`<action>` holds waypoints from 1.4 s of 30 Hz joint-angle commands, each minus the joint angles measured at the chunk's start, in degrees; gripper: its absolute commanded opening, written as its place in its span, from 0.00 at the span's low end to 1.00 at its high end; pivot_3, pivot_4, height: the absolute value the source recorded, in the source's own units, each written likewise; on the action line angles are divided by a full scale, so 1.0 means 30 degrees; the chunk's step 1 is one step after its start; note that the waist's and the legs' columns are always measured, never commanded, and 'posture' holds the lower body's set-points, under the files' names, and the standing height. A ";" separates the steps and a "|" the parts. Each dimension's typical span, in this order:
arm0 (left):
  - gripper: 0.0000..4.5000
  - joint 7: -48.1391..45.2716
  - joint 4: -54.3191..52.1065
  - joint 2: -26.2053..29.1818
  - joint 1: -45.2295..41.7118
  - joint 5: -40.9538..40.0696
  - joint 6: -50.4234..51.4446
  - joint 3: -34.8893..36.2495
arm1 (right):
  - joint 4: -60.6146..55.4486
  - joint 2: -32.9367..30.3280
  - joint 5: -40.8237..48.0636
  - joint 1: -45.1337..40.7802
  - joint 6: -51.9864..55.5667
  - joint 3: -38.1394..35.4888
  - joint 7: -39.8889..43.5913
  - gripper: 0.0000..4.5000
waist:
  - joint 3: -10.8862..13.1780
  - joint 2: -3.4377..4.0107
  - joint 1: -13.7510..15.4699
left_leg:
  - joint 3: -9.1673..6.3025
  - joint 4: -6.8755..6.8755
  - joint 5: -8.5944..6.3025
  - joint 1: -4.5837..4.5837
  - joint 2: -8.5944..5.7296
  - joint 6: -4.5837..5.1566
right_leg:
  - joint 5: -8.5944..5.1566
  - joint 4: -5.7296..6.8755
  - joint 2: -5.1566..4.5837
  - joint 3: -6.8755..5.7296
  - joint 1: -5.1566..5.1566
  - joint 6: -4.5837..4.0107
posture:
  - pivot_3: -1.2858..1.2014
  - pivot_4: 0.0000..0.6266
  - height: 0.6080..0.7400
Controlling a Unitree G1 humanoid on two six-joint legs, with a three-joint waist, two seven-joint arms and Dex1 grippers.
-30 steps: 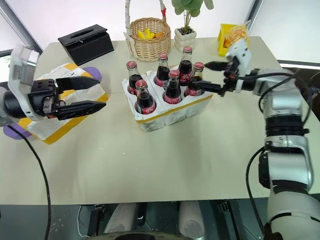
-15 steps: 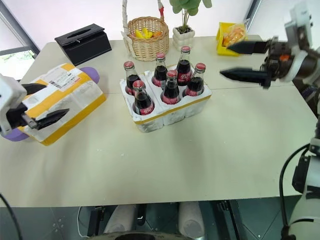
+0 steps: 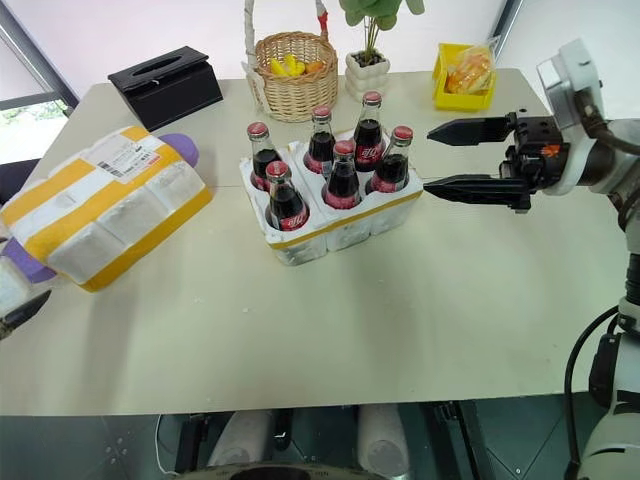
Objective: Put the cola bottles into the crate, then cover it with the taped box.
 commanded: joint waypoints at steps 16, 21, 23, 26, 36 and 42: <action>1.00 0.9023 1.0787 0.0236 -0.5781 0.6568 -0.3794 -0.7648 | -0.2491 -0.0593 0.1895 0.0569 0.0603 -0.1523 -0.1095 0.97 | -0.0017 -0.0019 0.0085 | 0.0014 0.0019 0.0001 0.0000 0.0104 0.0000 | 0.0052 0.0031 0.0089 -0.0008 -0.0025 -0.0051 | 0.52 0.24 1.00; 1.00 1.2193 1.3680 0.0148 -0.8121 0.7913 -0.4531 -0.9812 | -0.2724 -0.0834 0.2315 0.0666 0.0892 -0.1767 -0.1389 0.97 | -0.0024 -0.0025 0.0048 | 0.0017 0.0014 0.0002 0.0006 0.0104 0.0001 | 0.0091 0.0038 0.0091 -0.0008 -0.0026 0.0015 | 0.52 0.24 1.00; 1.00 1.3376 1.4539 0.0059 -0.8771 0.8451 -0.4643 -1.0588 | -0.2814 -0.0894 0.2442 0.0682 0.0983 -0.1814 -0.1507 0.97 | -0.0026 -0.0028 0.0049 | 0.0016 0.0019 0.0002 0.0011 0.0102 0.0002 | 0.0096 0.0060 0.0092 -0.0008 -0.0027 0.0025 | 0.52 0.24 1.00; 1.00 1.4441 1.5303 -0.0086 -0.9280 0.8710 -0.4562 -1.1335 | -0.2903 -0.1036 0.2644 0.0720 0.1080 -0.1915 -0.1617 0.97 | -0.0027 -0.0030 0.0057 | 0.0017 0.0024 0.0002 0.0017 0.0102 0.0002 | 0.0100 0.0094 0.0092 -0.0008 -0.0029 0.0032 | 0.52 0.24 1.00; 0.39 1.6814 1.7322 -0.0288 -1.0813 0.8359 -0.4423 -1.2261 | -0.2988 -0.1046 0.2960 0.0642 0.1316 -0.1992 -0.1928 1.00 | -0.0033 -0.0039 0.0162 | 0.0013 0.0051 0.0007 0.0060 0.0108 -0.0006 | 0.0098 0.0207 0.0093 -0.0009 -0.0030 0.0029 | 0.52 0.24 1.00; 0.11 1.6773 1.7422 -0.0206 -1.1031 0.7579 -0.4121 -1.1897 | -0.2992 -0.1031 0.2954 0.0645 0.1321 -0.1997 -0.1990 1.00 | -0.0039 -0.0037 0.0270 | 0.0018 0.0049 0.0011 0.0071 0.0108 -0.0012 | 0.0099 0.0210 0.0093 -0.0006 -0.0028 0.0028 | 0.52 0.24 1.00</action>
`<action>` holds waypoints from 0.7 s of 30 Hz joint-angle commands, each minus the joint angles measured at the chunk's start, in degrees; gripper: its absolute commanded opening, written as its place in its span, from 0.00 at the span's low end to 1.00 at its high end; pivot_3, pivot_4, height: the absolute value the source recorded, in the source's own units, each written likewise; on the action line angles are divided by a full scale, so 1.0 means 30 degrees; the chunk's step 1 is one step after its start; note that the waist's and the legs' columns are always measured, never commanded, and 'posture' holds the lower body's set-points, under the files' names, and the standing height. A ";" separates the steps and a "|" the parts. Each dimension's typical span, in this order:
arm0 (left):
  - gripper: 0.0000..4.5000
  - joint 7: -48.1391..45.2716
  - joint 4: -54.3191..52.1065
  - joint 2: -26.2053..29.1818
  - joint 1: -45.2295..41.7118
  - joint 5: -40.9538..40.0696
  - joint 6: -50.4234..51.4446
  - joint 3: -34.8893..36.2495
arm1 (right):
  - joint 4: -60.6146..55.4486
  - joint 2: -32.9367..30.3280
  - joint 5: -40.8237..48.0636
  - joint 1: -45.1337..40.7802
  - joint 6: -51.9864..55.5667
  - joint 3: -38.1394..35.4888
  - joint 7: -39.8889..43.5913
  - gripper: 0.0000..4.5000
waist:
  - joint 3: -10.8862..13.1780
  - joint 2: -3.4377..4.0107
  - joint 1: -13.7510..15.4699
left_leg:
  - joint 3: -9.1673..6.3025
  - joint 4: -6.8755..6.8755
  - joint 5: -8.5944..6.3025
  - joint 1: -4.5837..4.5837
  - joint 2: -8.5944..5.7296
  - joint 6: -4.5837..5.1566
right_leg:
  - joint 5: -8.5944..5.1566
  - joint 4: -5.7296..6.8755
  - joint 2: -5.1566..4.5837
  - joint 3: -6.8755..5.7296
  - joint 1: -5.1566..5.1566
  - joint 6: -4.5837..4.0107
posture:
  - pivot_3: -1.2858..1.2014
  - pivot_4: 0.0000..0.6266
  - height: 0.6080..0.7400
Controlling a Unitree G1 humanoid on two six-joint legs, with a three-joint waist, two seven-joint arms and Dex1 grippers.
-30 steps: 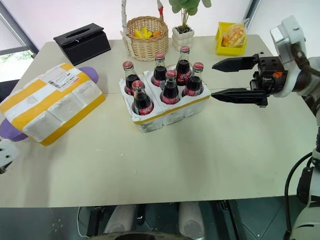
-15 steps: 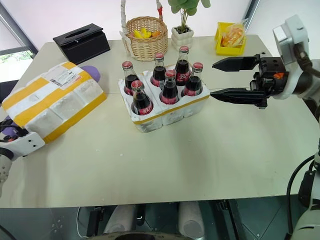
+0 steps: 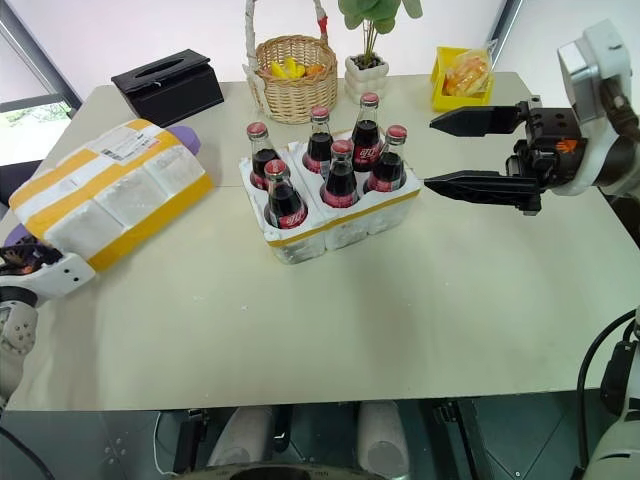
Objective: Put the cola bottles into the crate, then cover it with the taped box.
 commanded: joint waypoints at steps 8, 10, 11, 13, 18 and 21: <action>0.11 -0.1582 -0.1351 0.2110 -0.0383 -0.2094 0.0406 0.2046 | 0.0223 -0.1027 -0.0268 -0.0026 -0.0471 -0.0524 0.0337 1.00 | -0.0001 -0.0012 0.0235 | -0.0001 0.0002 0.0000 -0.0008 0.0001 -0.0001 | -0.0002 -0.0006 0.0001 -0.0003 -0.0004 -0.0003 | 0.52 0.24 1.00; 0.11 -0.2310 -0.1693 0.2993 -0.0800 -0.2475 0.0136 0.2338 | 0.0536 -0.1273 -0.0260 0.0103 -0.0311 -0.0504 0.0561 1.00 | -0.0004 -0.0021 0.0288 | -0.0002 0.0002 0.0000 -0.0014 0.0002 -0.0003 | -0.0003 -0.0012 0.0000 -0.0004 -0.0006 -0.0006 | 0.52 0.24 1.00; 0.11 -0.2592 -0.1842 0.3487 -0.1065 -0.2622 -0.0019 0.2471 | 0.0677 -0.1403 -0.0153 0.0194 -0.0105 -0.0490 0.0689 1.00 | -0.0005 -0.0023 0.0306 | -0.0002 0.0001 0.0000 -0.0017 0.0002 -0.0003 | -0.0005 -0.0017 -0.0001 -0.0007 -0.0005 -0.0010 | 0.52 0.24 1.00; 0.11 -0.3426 -0.2159 0.4601 -0.1886 -0.2941 -0.0248 0.2643 | 0.0864 -0.1457 -0.0244 0.0532 -0.0259 -0.0488 0.0831 1.00 | -0.0014 -0.0042 0.0318 | 0.0002 0.0000 -0.0001 -0.0022 0.0002 -0.0005 | -0.0030 -0.0030 -0.0007 -0.0007 -0.0003 -0.0055 | 0.52 0.24 1.00; 0.11 -0.5943 -0.3708 0.6162 -0.4803 -0.3841 0.0091 0.2198 | 0.1337 -0.0976 -0.2003 0.1519 -0.2346 0.0031 0.0237 1.00 | -0.0015 -0.0050 0.0245 | 0.0040 -0.0006 0.0000 -0.0031 0.0008 -0.0005 | -0.0004 -0.0043 -0.0007 -0.0004 -0.0007 -0.0005 | 0.52 0.24 1.00; 0.11 -0.7988 -0.5753 0.6393 -0.7235 -0.4070 0.0288 0.0960 | 0.1654 -0.0818 -0.2151 0.1803 -0.2582 0.0234 0.0463 1.00 | -0.0013 -0.0050 0.0262 | 0.0052 -0.0004 0.0003 -0.0038 0.0006 -0.0007 | -0.0001 -0.0040 -0.0006 -0.0003 -0.0007 0.0002 | 0.52 0.24 1.00</action>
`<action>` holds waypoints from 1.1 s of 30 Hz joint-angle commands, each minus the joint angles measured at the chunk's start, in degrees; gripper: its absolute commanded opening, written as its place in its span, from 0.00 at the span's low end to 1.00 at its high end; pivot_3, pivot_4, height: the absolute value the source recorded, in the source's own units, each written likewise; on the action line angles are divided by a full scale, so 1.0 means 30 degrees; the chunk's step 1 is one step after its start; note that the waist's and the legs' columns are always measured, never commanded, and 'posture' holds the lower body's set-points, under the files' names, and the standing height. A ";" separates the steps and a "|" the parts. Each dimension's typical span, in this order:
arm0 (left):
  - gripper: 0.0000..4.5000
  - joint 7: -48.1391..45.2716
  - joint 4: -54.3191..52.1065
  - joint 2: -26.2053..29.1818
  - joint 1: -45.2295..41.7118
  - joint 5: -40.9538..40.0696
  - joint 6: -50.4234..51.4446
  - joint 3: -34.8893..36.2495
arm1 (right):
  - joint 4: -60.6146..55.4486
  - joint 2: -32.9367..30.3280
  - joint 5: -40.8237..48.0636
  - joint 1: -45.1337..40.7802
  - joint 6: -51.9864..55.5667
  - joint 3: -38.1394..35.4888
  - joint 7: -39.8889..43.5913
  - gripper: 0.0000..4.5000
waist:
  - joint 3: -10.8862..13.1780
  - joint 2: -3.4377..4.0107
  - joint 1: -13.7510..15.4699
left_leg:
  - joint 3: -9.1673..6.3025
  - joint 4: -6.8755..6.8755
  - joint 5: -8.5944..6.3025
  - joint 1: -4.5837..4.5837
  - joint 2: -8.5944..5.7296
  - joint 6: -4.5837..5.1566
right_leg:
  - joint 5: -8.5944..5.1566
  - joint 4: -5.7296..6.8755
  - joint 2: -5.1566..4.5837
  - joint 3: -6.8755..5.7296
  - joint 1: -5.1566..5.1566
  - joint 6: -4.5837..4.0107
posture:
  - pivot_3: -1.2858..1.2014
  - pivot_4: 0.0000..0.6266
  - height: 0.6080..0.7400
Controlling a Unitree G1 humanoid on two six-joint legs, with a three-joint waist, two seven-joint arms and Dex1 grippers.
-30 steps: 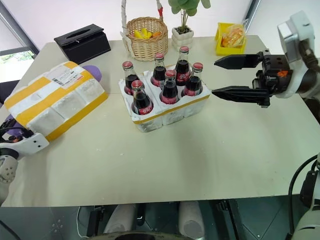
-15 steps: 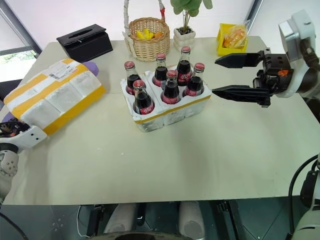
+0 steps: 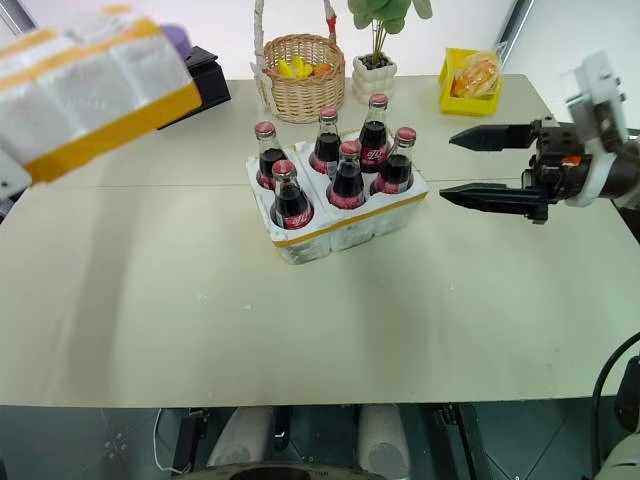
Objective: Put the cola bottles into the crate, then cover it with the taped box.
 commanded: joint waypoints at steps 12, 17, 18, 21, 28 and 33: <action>0.11 -0.7253 -0.7478 -0.2705 -0.7691 0.0853 0.3806 -0.5866 | 0.1114 0.0634 -0.0603 -0.0498 -0.0772 0.0159 -0.0174 1.00 | 0.0004 -0.0001 -0.0071 | -0.0003 0.0051 0.0009 0.0008 0.0014 0.0005 | -0.0002 0.0043 0.0044 0.0011 0.0016 0.0009 | 0.52 0.24 1.00; 0.11 -0.8328 -0.7810 -0.4367 -0.9474 0.2297 0.4372 -0.7669 | 0.1180 0.0812 -0.0592 -0.0468 -0.0714 0.0169 -0.0326 1.00 | 0.0010 -0.0010 -0.0115 | -0.0005 0.0115 0.0008 -0.0019 0.0013 0.0006 | 0.0001 0.0044 0.0044 0.0014 0.0028 0.0015 | 0.52 0.24 1.00; 0.11 -0.8401 -0.7708 -0.4681 -0.9816 0.2681 0.4375 -0.8006 | 0.1145 0.0858 -0.0580 -0.0420 -0.0708 0.0171 -0.0377 1.00 | 0.0010 -0.0011 -0.0118 | -0.0010 0.0115 0.0009 -0.0018 0.0013 0.0007 | 0.0002 0.0045 0.0045 0.0014 0.0028 0.0016 | 0.52 0.24 1.00; 0.11 -0.8749 -0.7430 -0.5554 -1.0643 0.3772 0.4291 -0.9059 | 0.1080 0.0984 -0.0469 -0.0324 -0.0626 0.0094 -0.0533 1.00 | 0.0011 -0.0014 -0.0067 | -0.0026 0.0130 0.0009 -0.0019 0.0014 0.0008 | 0.0003 0.0057 0.0055 0.0013 0.0030 0.0017 | 0.52 0.24 1.00; 0.11 -0.8883 -0.7022 -0.7400 -1.1894 0.5884 0.4020 -1.0151 | 0.1016 0.1155 -0.0350 -0.0109 -0.0513 -0.0046 -0.0743 1.00 | 0.0011 -0.0016 0.0292 | -0.0088 0.0335 0.0008 -0.0136 -0.0009 0.0009 | 0.0048 0.0030 0.0064 0.0008 0.0084 0.0087 | 0.52 0.24 1.00; 0.11 -0.9209 -0.6625 -0.6869 -1.2112 0.6734 0.4037 -0.9455 | 0.1137 0.1202 -0.0313 -0.0072 -0.0494 -0.0155 -0.0831 1.00 | 0.0011 -0.0016 0.0492 | -0.0110 0.0360 0.0008 -0.0181 -0.0024 0.0009 | 0.0066 0.0019 0.0059 0.0005 0.0068 0.0109 | 0.52 0.24 1.00</action>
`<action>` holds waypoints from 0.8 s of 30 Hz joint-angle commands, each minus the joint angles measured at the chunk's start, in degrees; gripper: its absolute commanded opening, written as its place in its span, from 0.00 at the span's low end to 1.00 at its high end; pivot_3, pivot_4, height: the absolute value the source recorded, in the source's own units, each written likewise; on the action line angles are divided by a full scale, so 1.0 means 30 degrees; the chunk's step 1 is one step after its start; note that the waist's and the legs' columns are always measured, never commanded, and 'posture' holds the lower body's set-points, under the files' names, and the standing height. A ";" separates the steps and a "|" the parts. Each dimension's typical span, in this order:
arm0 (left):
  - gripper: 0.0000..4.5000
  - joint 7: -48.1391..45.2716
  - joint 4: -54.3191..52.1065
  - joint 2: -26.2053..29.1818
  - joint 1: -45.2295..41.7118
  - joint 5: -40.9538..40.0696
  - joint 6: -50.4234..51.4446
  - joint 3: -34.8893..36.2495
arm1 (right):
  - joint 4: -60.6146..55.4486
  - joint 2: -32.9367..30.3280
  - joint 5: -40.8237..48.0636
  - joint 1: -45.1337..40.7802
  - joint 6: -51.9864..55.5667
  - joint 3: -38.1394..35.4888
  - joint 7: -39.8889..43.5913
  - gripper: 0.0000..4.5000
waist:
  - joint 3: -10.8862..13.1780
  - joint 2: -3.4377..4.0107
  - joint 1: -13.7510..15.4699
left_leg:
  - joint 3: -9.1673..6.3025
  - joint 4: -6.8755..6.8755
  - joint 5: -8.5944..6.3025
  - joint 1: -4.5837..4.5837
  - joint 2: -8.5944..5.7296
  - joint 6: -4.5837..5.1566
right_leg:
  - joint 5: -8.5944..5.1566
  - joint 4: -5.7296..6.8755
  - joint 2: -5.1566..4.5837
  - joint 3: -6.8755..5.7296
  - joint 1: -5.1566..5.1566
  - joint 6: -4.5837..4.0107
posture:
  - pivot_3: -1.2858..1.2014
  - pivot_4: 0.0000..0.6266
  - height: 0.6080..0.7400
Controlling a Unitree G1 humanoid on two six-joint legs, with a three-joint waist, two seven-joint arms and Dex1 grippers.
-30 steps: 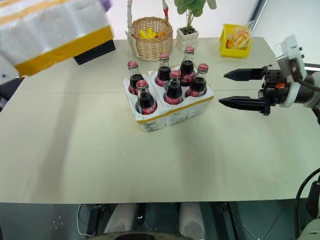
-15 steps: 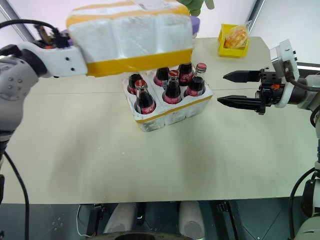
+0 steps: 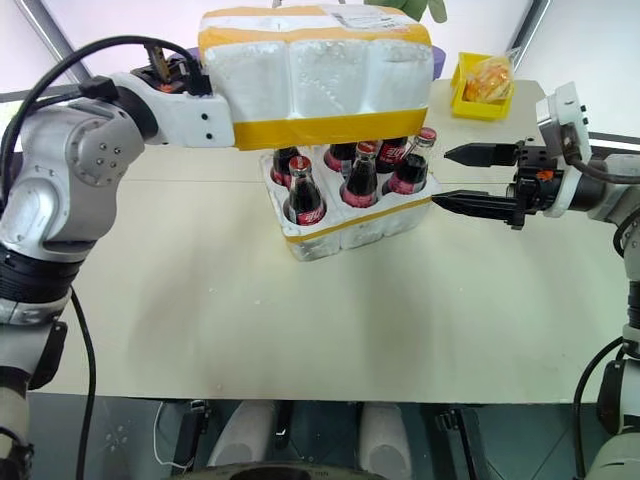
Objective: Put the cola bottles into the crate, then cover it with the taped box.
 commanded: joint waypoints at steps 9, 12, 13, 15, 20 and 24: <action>0.11 -0.0992 -0.1217 0.0604 -0.0580 0.0297 0.0561 0.1777 | 0.0535 0.0366 -0.0060 -0.0566 -0.0493 -0.0286 -0.0075 1.00 | 0.0000 0.0001 -0.0445 | -0.0002 -0.0026 0.0001 -0.0007 0.0002 0.0000 | 0.0001 0.0017 0.0002 -0.0001 -0.0033 0.0003 | 0.52 0.24 1.00; 0.11 -0.0860 -0.0992 -0.0059 -0.1470 0.0652 0.0522 0.1526 | 0.0909 0.0540 -0.0210 -0.0918 -0.0617 -0.0068 -0.0037 1.00 | 0.0002 -0.0002 -0.0501 | -0.0003 -0.0016 0.0001 -0.0009 0.0002 0.0001 | 0.0002 0.0018 0.0002 0.0000 -0.0033 0.0005 | 0.52 0.24 1.00; 0.11 -0.0880 -0.0906 -0.0153 -0.1617 0.0808 0.0530 0.1475 | 0.1005 0.0592 -0.0232 -0.1043 -0.0635 -0.0028 -0.0016 1.00 | 0.0002 -0.0002 -0.0516 | -0.0004 -0.0015 0.0001 -0.0012 0.0002 0.0001 | 0.0003 0.0018 0.0002 0.0000 -0.0034 0.0006 | 0.52 0.24 1.00; 0.11 -0.0889 -0.0746 -0.0196 -0.1729 0.1097 0.0560 0.1447 | 0.1107 0.0672 -0.0241 -0.1195 -0.0635 -0.0014 0.0048 1.00 | 0.0001 -0.0001 -0.0513 | -0.0005 -0.0024 0.0001 -0.0008 0.0002 0.0001 | 0.0002 0.0018 0.0003 0.0000 -0.0034 0.0008 | 0.52 0.24 1.00; 0.11 -0.0806 -0.0403 -0.0721 -0.2232 0.1356 0.0691 0.1369 | 0.1173 0.0776 -0.0381 -0.1170 -0.0734 -0.0024 0.0066 1.00 | 0.0002 -0.0001 -0.0480 | -0.0005 -0.0018 0.0001 -0.0008 0.0001 0.0002 | 0.0006 0.0021 0.0002 -0.0001 -0.0034 0.0014 | 0.52 0.24 1.00; 0.11 -0.0909 -0.0218 -0.0450 -0.1927 0.1565 0.0450 0.1569 | 0.1146 0.0696 -0.0322 -0.1233 -0.0635 -0.0146 0.0061 1.00 | 0.0002 -0.0001 -0.0485 | -0.0006 -0.0010 0.0001 -0.0013 0.0000 0.0001 | 0.0009 0.0021 0.0002 -0.0001 -0.0033 0.0019 | 0.52 0.24 1.00</action>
